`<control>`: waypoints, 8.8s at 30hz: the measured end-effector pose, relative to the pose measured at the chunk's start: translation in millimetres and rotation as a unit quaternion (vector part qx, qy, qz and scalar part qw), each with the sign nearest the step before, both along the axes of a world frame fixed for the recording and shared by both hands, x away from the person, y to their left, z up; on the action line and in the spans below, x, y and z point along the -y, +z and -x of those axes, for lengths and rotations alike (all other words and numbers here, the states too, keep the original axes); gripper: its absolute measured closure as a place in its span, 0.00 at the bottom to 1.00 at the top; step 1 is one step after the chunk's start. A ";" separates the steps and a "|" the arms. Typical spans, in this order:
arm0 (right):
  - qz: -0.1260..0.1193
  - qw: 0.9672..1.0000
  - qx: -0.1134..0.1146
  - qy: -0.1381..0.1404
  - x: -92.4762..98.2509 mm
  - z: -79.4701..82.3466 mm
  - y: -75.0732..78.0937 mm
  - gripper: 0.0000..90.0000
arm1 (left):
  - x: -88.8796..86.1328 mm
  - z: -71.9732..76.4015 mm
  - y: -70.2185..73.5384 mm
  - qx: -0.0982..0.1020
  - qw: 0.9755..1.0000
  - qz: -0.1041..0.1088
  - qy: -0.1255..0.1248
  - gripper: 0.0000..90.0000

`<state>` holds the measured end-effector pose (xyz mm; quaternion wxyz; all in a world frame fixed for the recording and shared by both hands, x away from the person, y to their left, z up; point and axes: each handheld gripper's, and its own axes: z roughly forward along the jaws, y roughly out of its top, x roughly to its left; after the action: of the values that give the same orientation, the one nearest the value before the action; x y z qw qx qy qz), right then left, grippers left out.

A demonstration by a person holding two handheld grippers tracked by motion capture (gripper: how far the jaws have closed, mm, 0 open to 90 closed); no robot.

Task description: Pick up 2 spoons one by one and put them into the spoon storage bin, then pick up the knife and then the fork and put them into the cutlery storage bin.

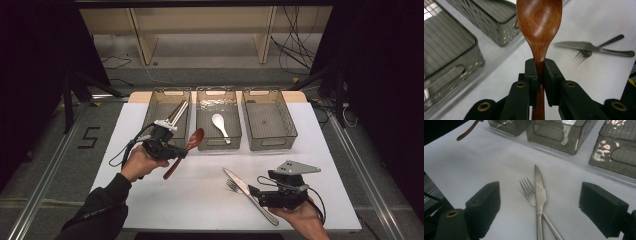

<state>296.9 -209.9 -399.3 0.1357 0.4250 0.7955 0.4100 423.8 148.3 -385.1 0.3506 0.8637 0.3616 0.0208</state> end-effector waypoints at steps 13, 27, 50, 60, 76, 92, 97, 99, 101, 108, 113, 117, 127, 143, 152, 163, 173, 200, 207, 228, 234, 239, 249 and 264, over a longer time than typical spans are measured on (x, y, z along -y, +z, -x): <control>0.001 1.000 -0.001 0.000 0.0 -0.3 -0.3 0.21 | 21.9 -40.8 14.5 0.018 0.999 0.029 0.021 0.90; 0.001 1.000 -0.002 0.002 0.6 -1.1 -0.8 0.21 | 48.0 -87.9 26.5 0.032 0.997 0.053 0.052 0.90; 0.001 1.000 -0.004 0.007 0.4 -1.3 -1.6 0.21 | 70.8 -124.7 23.0 0.025 0.995 0.063 0.078 0.90; 0.000 1.000 -0.007 0.010 -0.2 -1.4 -2.3 0.21 | 78.4 -132.9 6.3 0.020 0.994 0.056 0.095 0.90; 0.000 1.000 -0.010 0.013 -1.0 -0.7 -2.3 0.22 | 71.2 -135.2 1.3 0.012 0.992 0.048 0.120 0.62; 0.011 1.000 -0.016 0.008 -2.2 -1.9 -4.1 0.22 | 25.4 -76.1 22.2 0.017 0.991 0.092 0.091 0.36; 0.017 1.000 -0.022 0.009 -3.1 -1.8 -5.5 0.22 | 15.9 -56.9 17.2 0.017 0.992 0.093 0.081 0.32; 0.020 0.999 -0.027 0.009 -3.4 -2.6 -7.1 0.23 | 12.2 -49.0 16.6 0.022 0.992 0.094 0.078 0.30; 0.023 0.999 -0.030 0.010 -3.6 -2.7 -7.8 0.24 | 7.7 -39.9 16.3 0.033 0.992 0.098 0.076 0.29; 0.040 0.998 -0.046 0.013 -5.5 -3.6 -12.6 0.26 | -8.8 -17.7 12.6 0.047 0.992 0.086 0.076 0.26; 0.054 0.996 -0.062 0.017 -7.5 -5.0 -18.1 0.28 | -18.0 -2.0 5.6 0.045 0.993 0.081 0.074 0.24; 0.058 0.996 -0.069 0.016 -8.6 -5.3 -18.9 0.28 | -23.9 12.1 2.3 0.044 0.993 0.087 0.065 0.23; 0.084 0.992 -0.092 0.030 -13.3 -7.3 -25.5 0.31 | -36.6 43.3 -7.4 0.053 0.992 0.096 0.059 0.21; 0.102 0.987 -0.122 0.032 -14.6 -12.9 -32.7 0.31 | -40.3 67.2 -15.0 0.073 0.993 0.082 0.040 0.19; 0.113 0.985 -0.128 0.034 -15.4 -11.9 -33.3 0.32 | -46.4 76.1 -16.3 0.076 0.992 0.085 0.046 0.18; 0.141 0.979 -0.142 0.047 -19.2 -21.1 -36.6 0.39 | -49.2 80.6 -16.8 0.086 0.990 0.095 0.052 0.18; 0.188 0.966 -0.162 0.068 -34.8 -30.5 -43.7 0.52 | -48.4 86.5 -17.7 0.088 0.991 0.087 0.044 0.18; 0.258 0.941 -0.200 0.083 -50.5 -43.8 -56.9 0.84 | -51.0 88.6 -19.9 0.085 0.991 0.091 0.044 0.18; 0.268 0.938 -0.201 0.087 -52.5 -45.5 -56.9 0.85 | -51.0 88.5 -20.4 0.086 0.991 0.090 0.043 0.18; 0.290 0.929 -0.208 0.100 -49.7 -45.5 -54.5 0.90 | -50.8 88.6 -20.7 0.088 0.991 0.088 0.043 0.18; 0.288 0.929 -0.212 0.092 -43.1 -46.4 -54.1 0.90 | -50.9 88.6 -20.9 0.088 0.991 0.088 0.043 0.18; 0.289 0.928 -0.219 0.091 -44.5 -47.0 -54.5 0.89 | -50.1 88.6 -21.2 0.087 0.992 0.086 0.041 0.18; 0.296 0.926 -0.214 0.092 -46.5 -45.8 -55.5 0.90 | -48.6 89.3 -21.9 0.086 0.992 0.085 0.039 0.18; 0.260 0.939 -0.207 0.093 -33.4 -47.3 -46.5 0.90 | -50.5 88.7 -21.3 0.087 0.992 0.086 0.041 0.18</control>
<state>344.2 -176.5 -445.8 0.0351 0.3750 0.9206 0.1030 335.1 198.8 -406.4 0.4529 0.8093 0.3655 0.0790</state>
